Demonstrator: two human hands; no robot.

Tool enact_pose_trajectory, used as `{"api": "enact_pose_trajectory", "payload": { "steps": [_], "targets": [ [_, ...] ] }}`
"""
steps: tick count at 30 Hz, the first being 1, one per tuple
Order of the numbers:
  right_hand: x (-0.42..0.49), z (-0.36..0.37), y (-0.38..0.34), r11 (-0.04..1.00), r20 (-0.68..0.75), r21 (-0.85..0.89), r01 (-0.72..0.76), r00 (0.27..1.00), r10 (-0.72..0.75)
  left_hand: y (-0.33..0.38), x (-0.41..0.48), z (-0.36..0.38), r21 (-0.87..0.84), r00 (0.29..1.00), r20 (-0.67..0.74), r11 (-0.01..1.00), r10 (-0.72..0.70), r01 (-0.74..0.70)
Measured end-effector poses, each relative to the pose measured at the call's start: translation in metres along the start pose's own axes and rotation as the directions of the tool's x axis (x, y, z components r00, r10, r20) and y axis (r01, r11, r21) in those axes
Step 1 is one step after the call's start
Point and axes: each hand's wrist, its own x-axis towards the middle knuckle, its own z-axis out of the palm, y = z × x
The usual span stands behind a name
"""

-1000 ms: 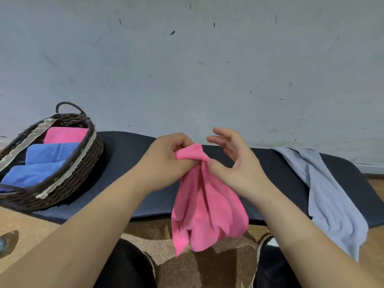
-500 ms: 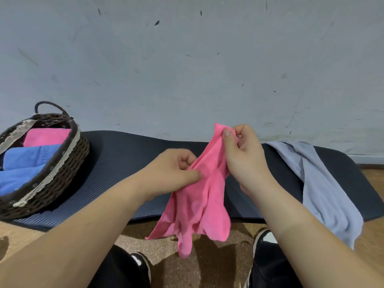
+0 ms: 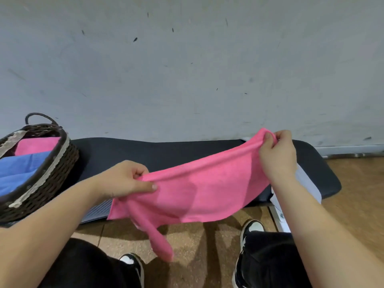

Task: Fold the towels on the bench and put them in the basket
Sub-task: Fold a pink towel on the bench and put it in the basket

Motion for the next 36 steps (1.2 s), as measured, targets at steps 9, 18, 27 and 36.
{"api": "enact_pose_trajectory", "payload": {
  "steps": [9, 18, 27, 36],
  "targets": [
    [0.000, 0.036, 0.000, 0.993, 0.082, -0.118, -0.012, 0.996, 0.022, 0.003, 0.028, -0.061, 0.397, 0.954, -0.289, 0.917, 0.077, 0.046],
    [0.038, 0.103, 0.008, 0.982, 0.069, -0.139, -0.128, 0.988, 0.138, -0.038, 0.146, -0.067, 0.617, 0.905, -0.388, 0.779, 0.177, 0.112],
    [0.011, 0.134, -0.004, 0.891, 0.448, -0.309, 0.331, 0.878, -0.171, -0.087, 0.158, -0.054, 0.520, 0.897, -0.438, 0.830, 0.055, 0.203],
    [-0.052, 0.169, -0.039, 0.831, 0.858, -0.102, 0.547, 0.471, -0.205, -0.151, 0.090, -0.084, 0.346, 0.803, -0.562, 0.825, -0.200, 0.448]
  ]
}}
